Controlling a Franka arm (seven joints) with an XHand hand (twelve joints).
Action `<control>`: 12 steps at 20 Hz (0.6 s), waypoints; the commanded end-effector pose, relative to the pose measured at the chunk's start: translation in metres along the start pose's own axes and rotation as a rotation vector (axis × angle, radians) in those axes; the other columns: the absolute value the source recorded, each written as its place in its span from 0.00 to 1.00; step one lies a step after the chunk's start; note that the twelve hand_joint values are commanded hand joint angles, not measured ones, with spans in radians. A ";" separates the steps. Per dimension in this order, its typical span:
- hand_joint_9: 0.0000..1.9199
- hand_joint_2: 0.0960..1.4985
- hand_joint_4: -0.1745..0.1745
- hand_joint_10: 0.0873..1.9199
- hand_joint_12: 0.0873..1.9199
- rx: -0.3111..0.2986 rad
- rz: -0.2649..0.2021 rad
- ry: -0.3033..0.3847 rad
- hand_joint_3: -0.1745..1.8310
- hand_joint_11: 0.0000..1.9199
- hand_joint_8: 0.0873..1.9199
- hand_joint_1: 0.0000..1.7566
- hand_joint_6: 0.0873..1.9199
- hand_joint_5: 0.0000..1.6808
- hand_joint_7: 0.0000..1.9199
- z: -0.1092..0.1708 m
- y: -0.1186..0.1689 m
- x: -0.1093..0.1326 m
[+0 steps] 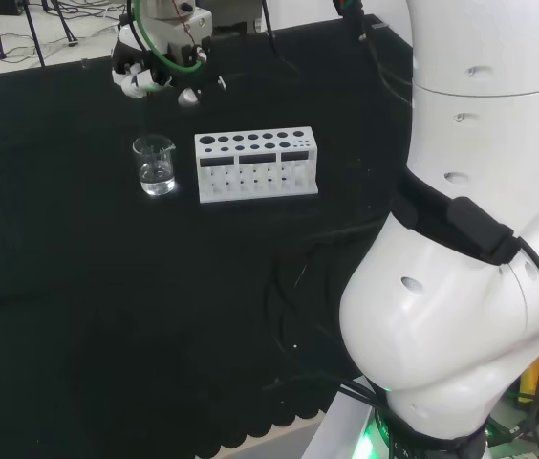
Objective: Stir in the beaker to the left of the white test tube rack with the glass rod.
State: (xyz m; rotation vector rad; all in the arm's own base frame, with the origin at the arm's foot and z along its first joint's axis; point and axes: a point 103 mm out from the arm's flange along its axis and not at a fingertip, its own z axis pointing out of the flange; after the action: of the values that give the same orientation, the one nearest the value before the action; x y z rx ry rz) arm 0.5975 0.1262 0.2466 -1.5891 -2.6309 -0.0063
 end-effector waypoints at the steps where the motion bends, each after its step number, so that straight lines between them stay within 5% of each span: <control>1: 0.83 0.72 0.00 0.52 0.37 0.000 0.026 0.000 0.09 0.84 0.68 0.73 0.28 0.62 0.51 -0.005 -0.020 -0.014; 6: 0.83 0.72 0.00 0.52 0.37 0.006 0.014 0.008 0.09 0.84 0.68 0.73 0.27 0.63 0.51 -0.007 -0.034 0.007; 12: 0.83 0.72 0.00 0.52 0.37 -0.004 -0.036 0.009 0.09 0.84 0.68 0.73 0.27 0.63 0.51 -0.010 -0.018 0.031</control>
State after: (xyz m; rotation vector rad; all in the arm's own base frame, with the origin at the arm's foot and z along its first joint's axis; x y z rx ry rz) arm 0.5643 0.1263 0.2557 -1.5776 -2.6217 -0.0087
